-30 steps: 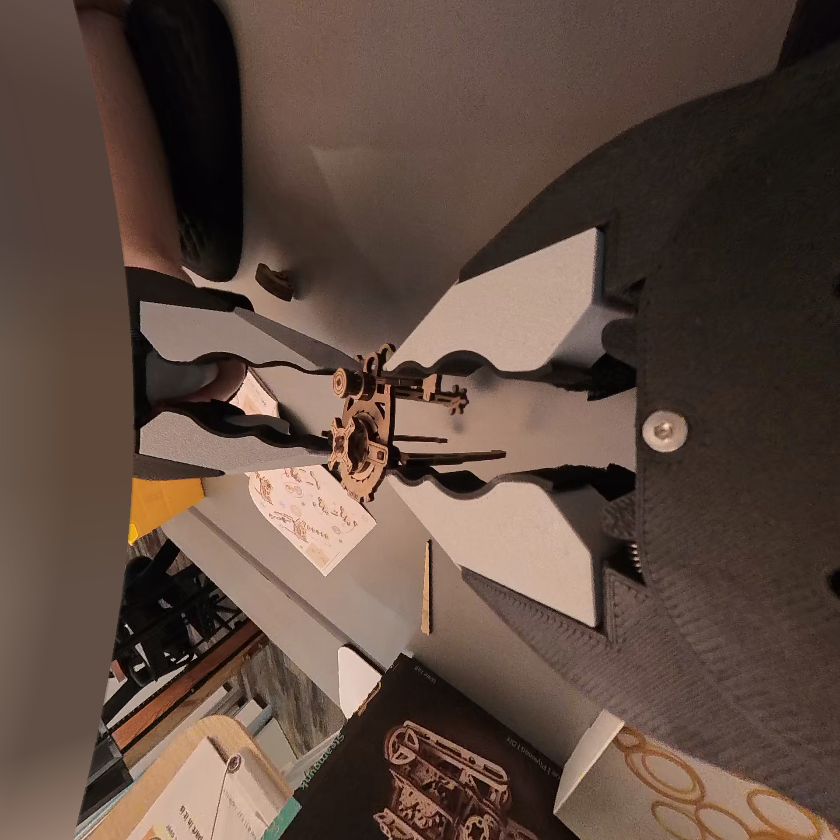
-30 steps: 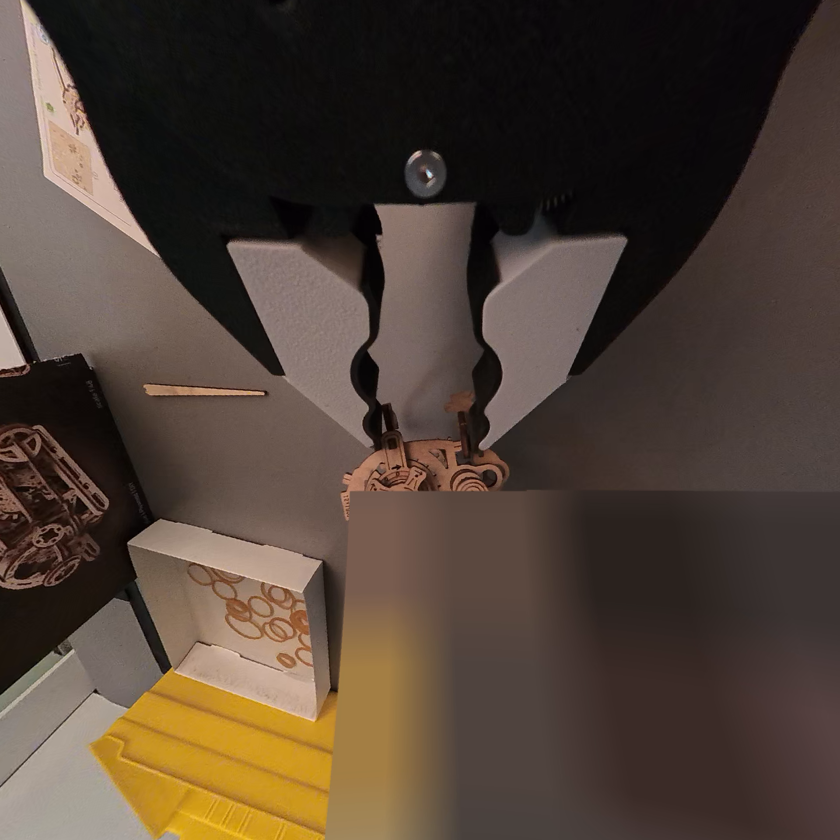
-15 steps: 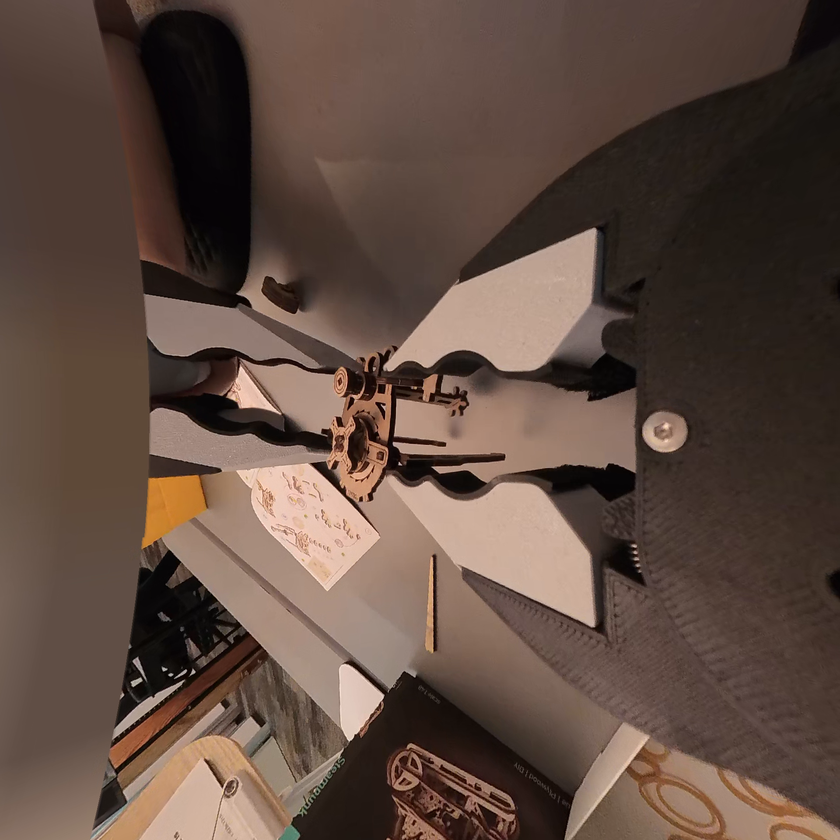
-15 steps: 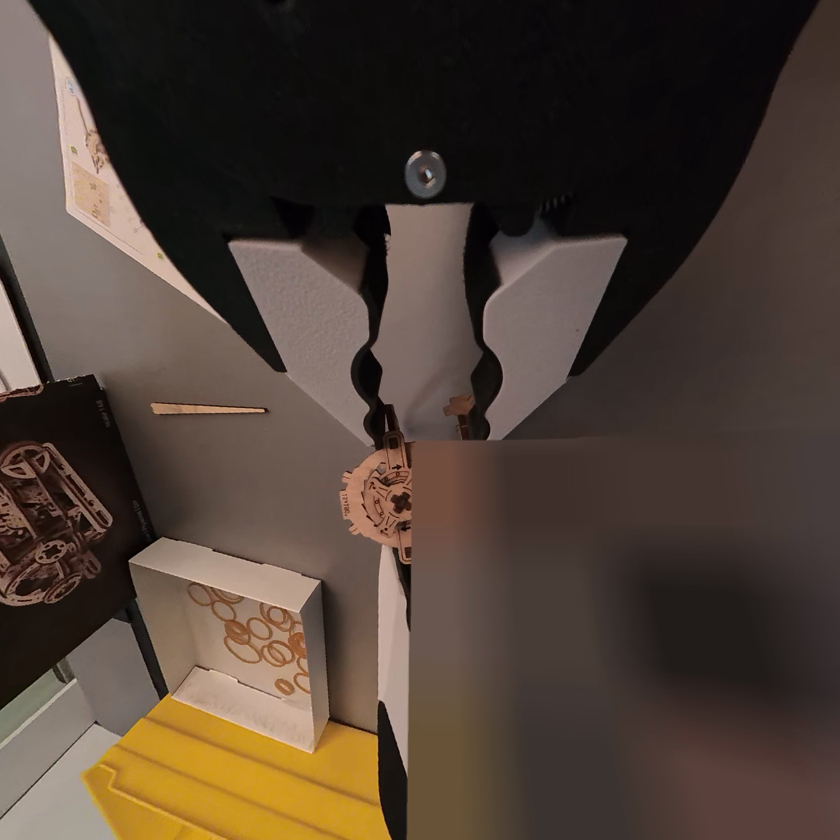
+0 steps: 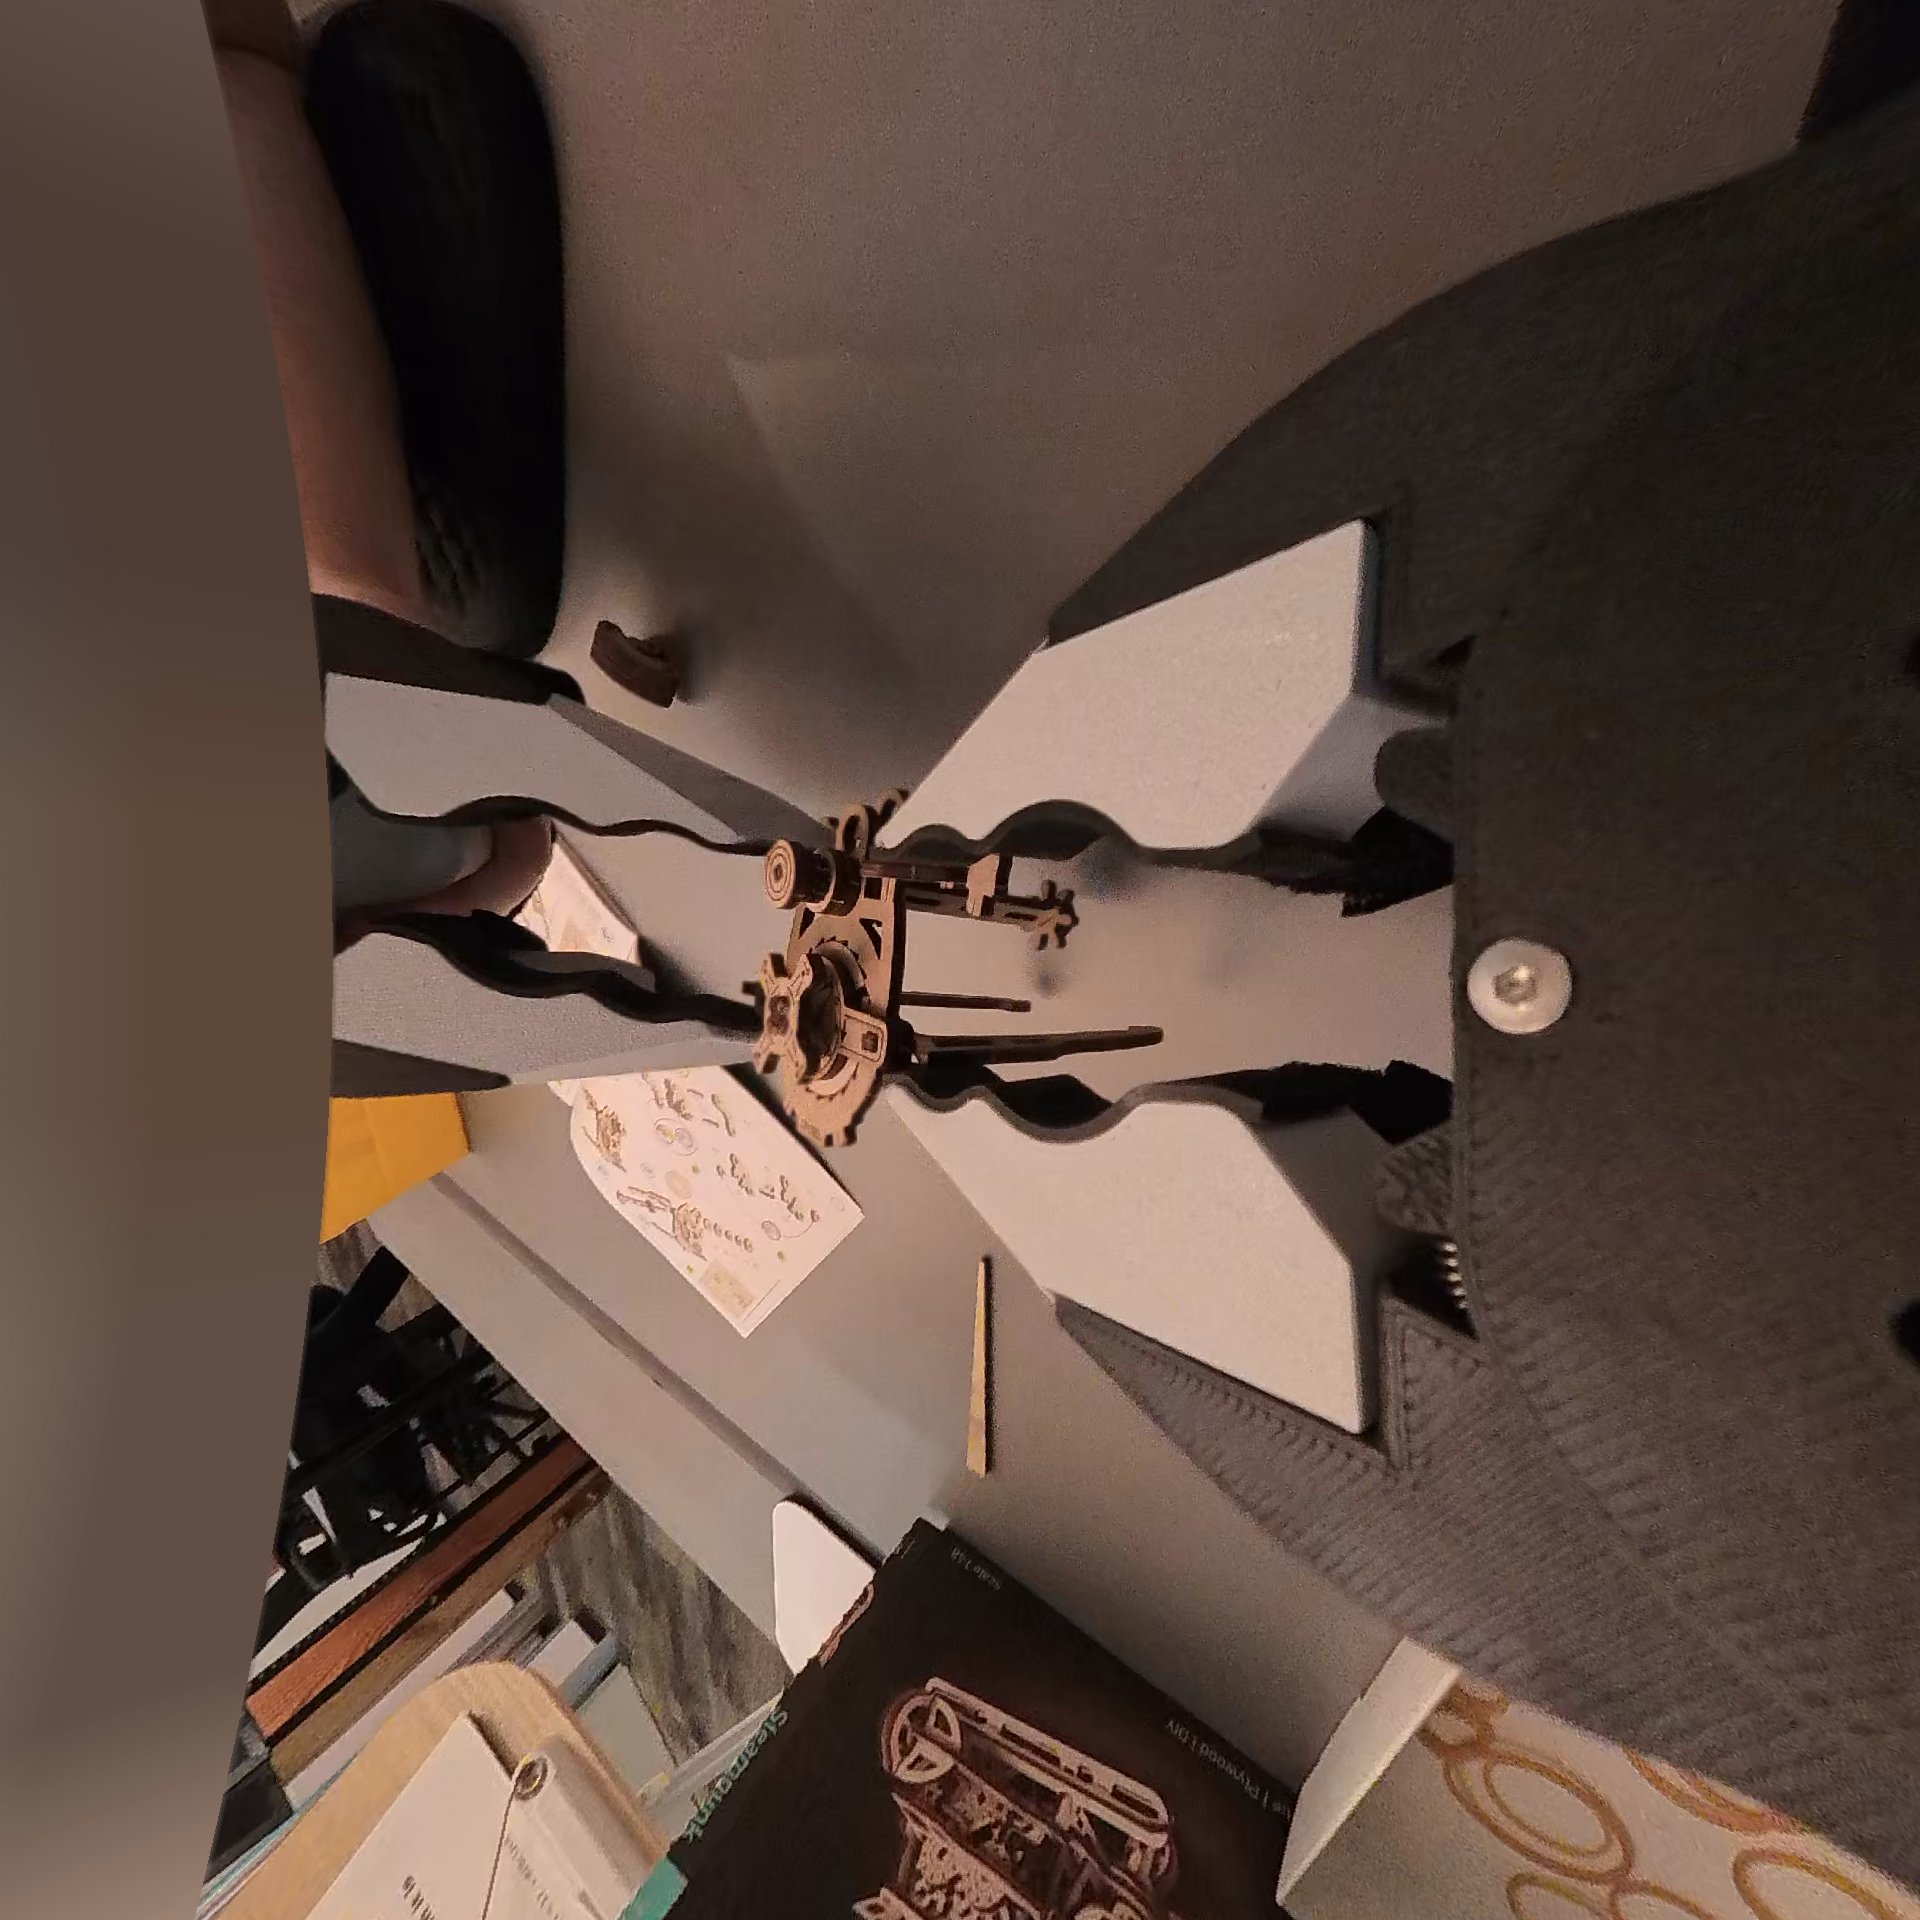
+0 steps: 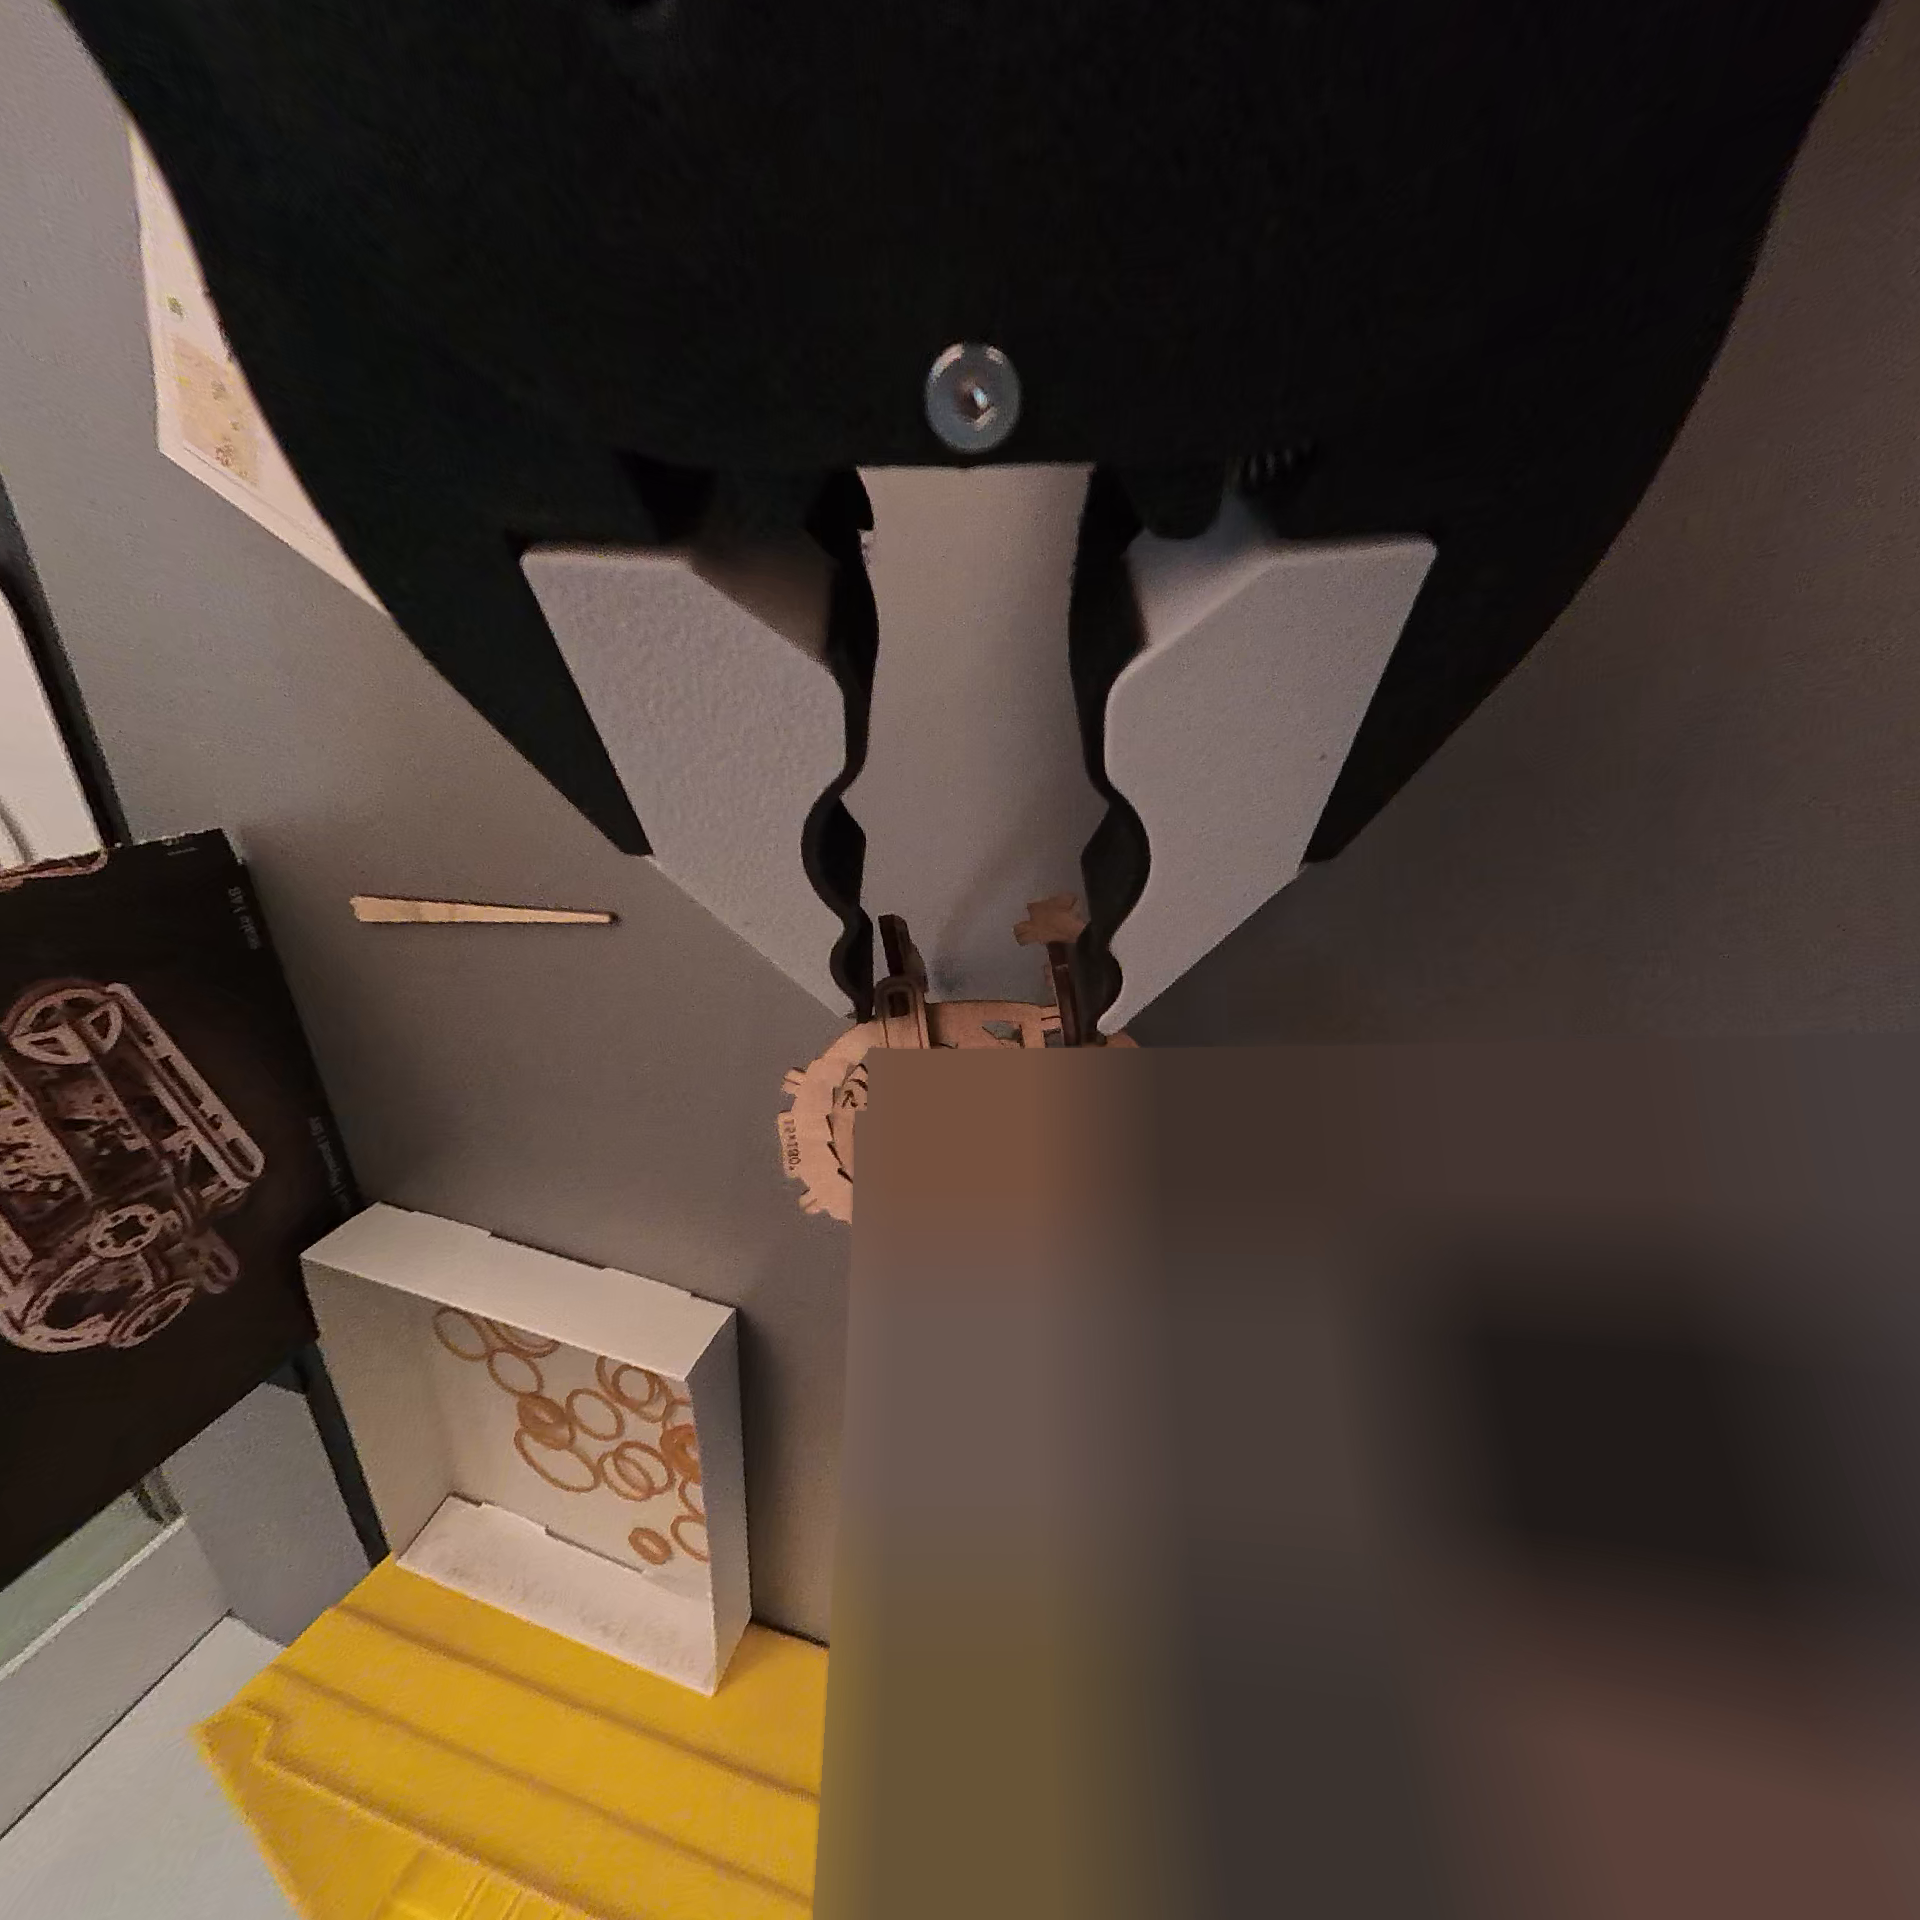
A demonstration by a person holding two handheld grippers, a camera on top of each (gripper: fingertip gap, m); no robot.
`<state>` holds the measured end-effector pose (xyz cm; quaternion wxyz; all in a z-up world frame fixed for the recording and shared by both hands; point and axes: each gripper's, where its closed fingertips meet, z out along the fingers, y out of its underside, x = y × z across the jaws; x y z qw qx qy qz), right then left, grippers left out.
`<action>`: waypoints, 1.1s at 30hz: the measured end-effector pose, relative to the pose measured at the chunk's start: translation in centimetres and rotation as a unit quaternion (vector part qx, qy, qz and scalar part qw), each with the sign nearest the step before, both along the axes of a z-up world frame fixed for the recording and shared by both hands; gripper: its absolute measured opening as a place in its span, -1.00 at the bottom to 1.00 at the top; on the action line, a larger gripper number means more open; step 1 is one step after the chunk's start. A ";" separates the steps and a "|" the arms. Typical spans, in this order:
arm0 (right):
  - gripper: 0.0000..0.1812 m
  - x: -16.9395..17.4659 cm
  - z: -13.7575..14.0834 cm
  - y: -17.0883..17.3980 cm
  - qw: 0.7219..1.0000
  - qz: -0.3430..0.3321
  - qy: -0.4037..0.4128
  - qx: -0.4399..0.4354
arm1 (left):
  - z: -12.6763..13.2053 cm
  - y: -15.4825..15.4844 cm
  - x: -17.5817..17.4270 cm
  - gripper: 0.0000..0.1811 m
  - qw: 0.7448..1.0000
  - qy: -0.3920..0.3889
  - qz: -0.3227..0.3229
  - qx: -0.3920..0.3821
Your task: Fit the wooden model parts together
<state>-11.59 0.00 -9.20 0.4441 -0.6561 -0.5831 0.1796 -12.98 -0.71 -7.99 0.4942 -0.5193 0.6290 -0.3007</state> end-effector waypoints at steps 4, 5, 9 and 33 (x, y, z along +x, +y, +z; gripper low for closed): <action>-0.60 0.0 0.1 -0.1 1.000 -0.004 0.000 -0.001 | 0.1 0.0 0.0 -0.60 1.000 -0.002 -0.001 -0.004; -0.60 0.1 0.0 -0.2 1.000 -0.004 -0.007 -0.004 | 0.1 -0.1 0.0 -0.60 1.000 -0.001 -0.004 -0.006; -0.60 0.1 -0.1 -0.2 1.000 -0.009 -0.008 -0.007 | -0.1 -0.2 0.0 -0.60 1.000 0.002 -0.005 -0.003; -0.59 0.0 0.6 0.6 0.999 -0.036 0.026 -0.031 | 0.4 0.4 0.0 -0.61 0.998 -0.014 0.012 -0.052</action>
